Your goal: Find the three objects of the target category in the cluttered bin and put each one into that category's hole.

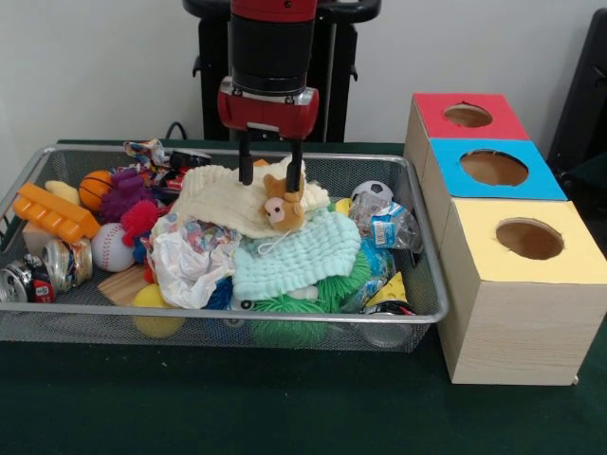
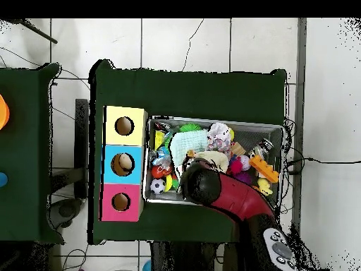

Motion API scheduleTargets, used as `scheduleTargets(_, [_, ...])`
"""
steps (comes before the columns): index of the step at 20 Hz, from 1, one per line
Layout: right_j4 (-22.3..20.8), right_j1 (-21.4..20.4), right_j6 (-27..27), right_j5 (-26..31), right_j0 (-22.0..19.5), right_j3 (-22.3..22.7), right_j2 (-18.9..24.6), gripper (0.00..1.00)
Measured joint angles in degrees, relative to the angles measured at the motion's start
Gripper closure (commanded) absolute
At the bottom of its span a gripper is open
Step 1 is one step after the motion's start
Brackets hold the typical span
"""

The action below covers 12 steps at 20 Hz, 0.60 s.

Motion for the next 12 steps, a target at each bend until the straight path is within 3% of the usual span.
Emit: scheduleTargets(12, [0.47,0.16,0.0,0.0,2.68,0.0,0.02,0.0])
